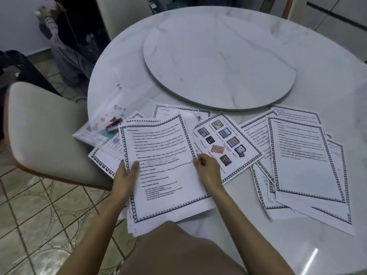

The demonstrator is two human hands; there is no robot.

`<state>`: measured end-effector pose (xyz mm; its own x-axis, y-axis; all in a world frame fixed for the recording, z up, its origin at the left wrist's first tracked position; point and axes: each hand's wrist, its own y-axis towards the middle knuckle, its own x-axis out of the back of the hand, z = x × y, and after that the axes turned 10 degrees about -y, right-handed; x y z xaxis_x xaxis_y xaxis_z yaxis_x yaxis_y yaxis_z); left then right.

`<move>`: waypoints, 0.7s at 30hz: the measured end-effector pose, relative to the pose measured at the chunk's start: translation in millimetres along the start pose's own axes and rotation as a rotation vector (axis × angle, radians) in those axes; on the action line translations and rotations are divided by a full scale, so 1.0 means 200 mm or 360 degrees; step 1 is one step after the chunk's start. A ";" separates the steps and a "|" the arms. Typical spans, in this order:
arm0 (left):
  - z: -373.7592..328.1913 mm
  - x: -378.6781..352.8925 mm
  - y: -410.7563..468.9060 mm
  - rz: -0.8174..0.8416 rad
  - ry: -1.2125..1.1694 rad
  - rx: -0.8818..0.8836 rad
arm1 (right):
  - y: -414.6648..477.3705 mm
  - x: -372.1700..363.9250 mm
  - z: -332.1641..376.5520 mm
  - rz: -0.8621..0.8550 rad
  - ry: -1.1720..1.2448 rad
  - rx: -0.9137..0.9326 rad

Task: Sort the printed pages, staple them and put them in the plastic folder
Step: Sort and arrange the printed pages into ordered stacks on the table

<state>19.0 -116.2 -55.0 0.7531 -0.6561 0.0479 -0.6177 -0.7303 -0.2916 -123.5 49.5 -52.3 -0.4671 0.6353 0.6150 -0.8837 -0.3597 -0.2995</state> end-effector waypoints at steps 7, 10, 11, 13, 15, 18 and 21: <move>-0.01 0.13 0.03 -0.0099 0.0066 -0.0102 | 0.06 0.01 0.02 0.0048 0.0097 -0.0049; -0.03 0.20 0.05 -0.0184 0.0013 -0.0116 | 0.09 0.01 0.03 0.0019 0.0108 -0.0089; -0.05 0.22 0.05 -0.0203 0.0017 -0.0140 | 0.10 0.01 0.04 0.0020 0.0102 -0.0101; -0.08 0.27 0.06 -0.0233 0.0044 -0.0221 | 0.11 0.00 0.06 0.0056 0.0151 -0.0135; -0.12 0.32 0.08 -0.0266 0.0038 -0.0270 | 0.12 -0.02 0.09 0.0095 0.0226 -0.0185; -0.17 0.38 0.10 -0.0350 0.0006 -0.0299 | 0.14 -0.06 0.14 0.0099 0.0248 -0.0229; -0.21 0.45 0.14 -0.0407 -0.0011 -0.0329 | 0.18 -0.09 0.20 0.0070 0.0172 -0.0247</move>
<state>60.6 -203.6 -18.5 0.8909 -0.4457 0.0880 -0.4407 -0.8949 -0.0706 -145.3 -2.7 -45.2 -0.4988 0.6941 0.5191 -0.8525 -0.2847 -0.4385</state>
